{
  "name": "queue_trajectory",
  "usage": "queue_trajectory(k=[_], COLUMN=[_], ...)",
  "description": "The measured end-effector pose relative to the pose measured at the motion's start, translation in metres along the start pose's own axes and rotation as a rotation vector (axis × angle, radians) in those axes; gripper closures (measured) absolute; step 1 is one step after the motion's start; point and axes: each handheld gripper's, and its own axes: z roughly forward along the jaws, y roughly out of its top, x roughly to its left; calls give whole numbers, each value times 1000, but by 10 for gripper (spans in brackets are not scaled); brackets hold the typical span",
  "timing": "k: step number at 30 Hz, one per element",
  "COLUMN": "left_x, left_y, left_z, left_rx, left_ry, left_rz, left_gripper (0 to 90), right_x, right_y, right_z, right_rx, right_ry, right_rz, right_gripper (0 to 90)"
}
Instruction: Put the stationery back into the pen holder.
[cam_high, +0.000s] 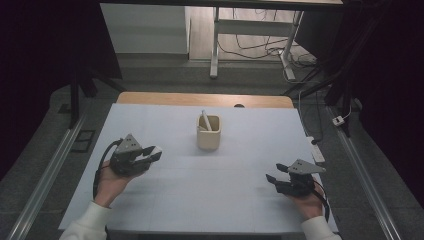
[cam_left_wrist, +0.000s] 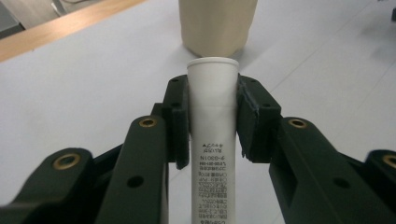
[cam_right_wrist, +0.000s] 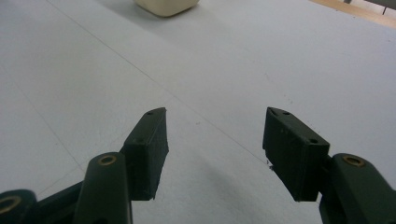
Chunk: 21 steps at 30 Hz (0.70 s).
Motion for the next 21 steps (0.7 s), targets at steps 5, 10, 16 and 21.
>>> queue_trajectory(k=[5, 10, 16, 21], left_x=[1, 0, 2, 2], left_y=[11, 23, 32, 44], left_z=[3, 6, 12, 20], left_rx=[-34, -62, -97, -124], left_ry=[-5, -13, -34, -61], left_rz=[-7, 1, -11, -15], left_gripper=[663, 662, 663, 662], right_x=[0, 0, -1, 0], right_y=[1, 1, 1, 0], right_z=[-1, -1, -2, 0], right_rx=[-4, -5, -5, -5], right_ry=[0, -1, -2, 0], right_rz=[-1, 0, 3, 2], right_gripper=[390, 389, 388, 388])
